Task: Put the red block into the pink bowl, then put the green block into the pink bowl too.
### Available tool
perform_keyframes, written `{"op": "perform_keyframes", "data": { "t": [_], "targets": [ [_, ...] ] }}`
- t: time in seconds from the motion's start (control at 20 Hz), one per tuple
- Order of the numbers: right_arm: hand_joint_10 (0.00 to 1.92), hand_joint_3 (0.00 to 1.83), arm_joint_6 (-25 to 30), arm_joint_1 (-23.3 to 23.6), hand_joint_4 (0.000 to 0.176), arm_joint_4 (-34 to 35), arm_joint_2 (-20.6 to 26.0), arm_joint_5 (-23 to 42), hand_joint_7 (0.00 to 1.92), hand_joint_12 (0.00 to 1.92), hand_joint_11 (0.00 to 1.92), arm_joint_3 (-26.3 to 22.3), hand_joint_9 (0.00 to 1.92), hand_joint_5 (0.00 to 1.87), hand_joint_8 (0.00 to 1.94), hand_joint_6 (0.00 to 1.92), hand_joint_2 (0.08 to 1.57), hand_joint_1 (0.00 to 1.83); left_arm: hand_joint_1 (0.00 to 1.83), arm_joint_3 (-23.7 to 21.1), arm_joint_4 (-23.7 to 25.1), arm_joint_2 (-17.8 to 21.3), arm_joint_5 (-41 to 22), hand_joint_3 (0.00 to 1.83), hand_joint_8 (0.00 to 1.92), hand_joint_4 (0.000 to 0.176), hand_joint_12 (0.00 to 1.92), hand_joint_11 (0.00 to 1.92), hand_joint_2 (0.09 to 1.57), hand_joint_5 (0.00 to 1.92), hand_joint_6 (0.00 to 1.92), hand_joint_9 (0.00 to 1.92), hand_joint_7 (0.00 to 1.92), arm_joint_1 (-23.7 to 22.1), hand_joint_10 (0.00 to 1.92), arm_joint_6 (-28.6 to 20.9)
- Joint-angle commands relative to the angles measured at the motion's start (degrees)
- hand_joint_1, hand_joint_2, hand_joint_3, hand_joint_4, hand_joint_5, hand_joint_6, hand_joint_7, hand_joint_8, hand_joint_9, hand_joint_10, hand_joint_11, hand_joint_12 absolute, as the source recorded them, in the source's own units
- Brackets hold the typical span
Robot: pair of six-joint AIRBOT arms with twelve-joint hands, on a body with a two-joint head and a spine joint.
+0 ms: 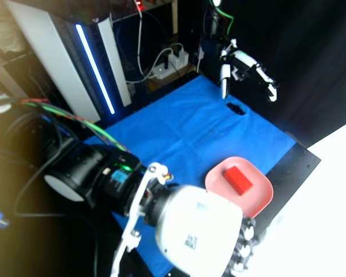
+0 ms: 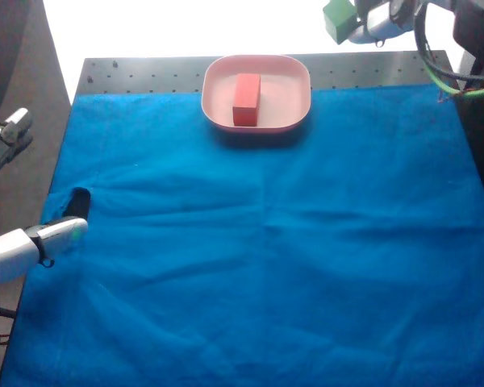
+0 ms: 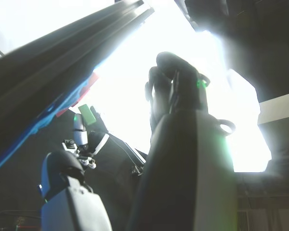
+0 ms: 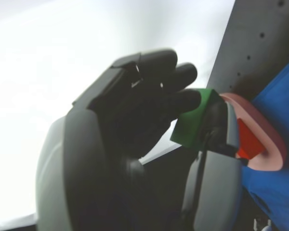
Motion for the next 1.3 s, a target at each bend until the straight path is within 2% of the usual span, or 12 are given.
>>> {"op": "perform_keyframes", "data": {
  "t": [0.0,0.05,0.1,0.25,0.3,0.45,0.6,0.75,0.85,1.15,1.2,1.25],
  "targets": [
    [0.4,0.0,-0.04,1.46,0.0,-0.54,-0.77,6.06,1.18,1.25,0.83,0.19,1.2,1.12,0.85,0.54,1.05,1.29,0.94,0.36,1.13,-0.06,-7.07,0.0,0.0,0.0,0.62,0.0,0.89,0.16,0.0,0.29,0.31,-0.62,0.0,-0.5],
    [0.92,0.0,-0.04,1.55,0.0,-0.79,-1.08,5.97,1.21,1.23,0.83,0.21,1.14,1.15,0.64,0.42,1.03,1.38,0.96,0.38,1.28,-0.11,-7.05,0.01,0.0,0.0,0.62,0.0,0.9,0.17,0.0,0.29,0.32,-0.82,0.0,-0.5],
    [0.63,0.01,-0.04,1.57,0.0,-0.81,-1.49,5.95,1.27,1.2,0.86,0.21,1.16,1.15,0.64,0.5,1.02,1.32,0.97,0.41,1.43,-0.19,-7.01,0.01,0.0,0.0,0.62,0.0,0.91,0.16,0.0,0.28,0.32,-1.03,0.0,-0.5],
    [1.1,0.0,0.73,1.57,0.0,-0.78,-2.84,5.95,1.13,1.22,0.8,0.75,1.04,1.0,0.69,0.72,1.06,1.39,0.99,0.46,1.7,-0.38,-6.94,0.0,0.0,0.0,0.52,0.0,0.92,0.17,0.0,0.26,0.31,-1.27,0.0,-0.55],
    [0.42,0.0,1.71,1.57,0.0,-0.79,-3.58,5.96,1.2,1.2,0.78,1.42,1.14,1.08,0.69,0.74,1.05,1.26,0.96,0.47,1.7,-0.38,-7.03,0.0,0.0,0.0,0.62,0.0,0.93,0.17,0.0,0.29,0.32,-1.27,0.01,-0.71],
    [0.26,0.0,1.74,1.57,0.0,-0.86,-3.93,5.96,1.16,1.28,0.72,1.71,1.19,1.11,0.8,0.66,1.05,1.26,0.96,0.52,1.86,-0.4,-7.16,0.0,0.0,0.0,0.63,0.0,0.93,0.16,0.0,0.28,0.33,-1.41,0.0,-0.83],
    [1.05,0.0,2.49,1.57,0.0,-0.86,-4.0,5.96,1.12,1.22,0.78,2.14,1.05,1.01,0.73,0.72,1.07,1.39,0.95,0.47,1.85,-0.41,-7.26,0.0,0.0,0.0,0.56,0.0,0.94,0.15,0.0,0.27,0.3,-1.41,0.0,-0.99],
    [0.28,0.0,3.29,1.57,0.0,-0.85,-4.11,5.96,1.18,1.08,0.79,2.59,1.17,1.06,0.74,0.77,1.05,1.26,0.94,0.48,1.9,-0.41,-7.47,0.0,0.0,0.0,0.51,0.0,0.94,0.16,0.0,0.25,0.3,-1.43,0.0,-1.19],
    [0.67,0.0,3.53,1.57,0.0,-0.83,-4.12,5.96,1.21,1.2,0.78,2.8,1.1,1.1,0.71,0.66,1.04,1.29,0.93,0.49,1.9,-0.41,-7.6,0.0,0.0,0.0,0.55,0.0,0.94,0.15,0.0,0.27,0.3,-1.45,0.01,-1.25],
    [0.22,0.0,3.56,1.57,0.0,0.0,-4.2,5.97,1.13,1.26,0.69,3.01,1.2,1.03,0.85,0.79,1.07,1.25,0.9,0.45,1.89,-0.41,-7.89,0.0,0.0,0.0,0.54,0.0,0.94,0.15,0.0,0.27,0.3,-1.46,0.01,-1.49],
    [0.9,0.0,3.56,1.57,0.0,0.0,-4.2,5.97,1.13,1.23,0.74,3.01,1.07,1.01,0.75,0.74,1.06,1.36,0.91,0.46,1.89,-0.41,-7.96,0.0,0.0,0.0,0.51,0.0,0.93,0.15,0.0,0.27,0.31,-1.46,0.0,-1.5],
    [0.45,0.0,3.56,1.57,0.0,0.0,-4.26,5.97,1.16,1.17,0.72,3.01,1.09,1.04,0.8,0.77,1.06,1.26,0.91,0.46,1.86,-0.41,-8.02,0.0,0.0,0.0,0.5,0.0,0.93,0.15,0.0,0.27,0.3,-1.46,0.0,-1.51]
  ]
}}
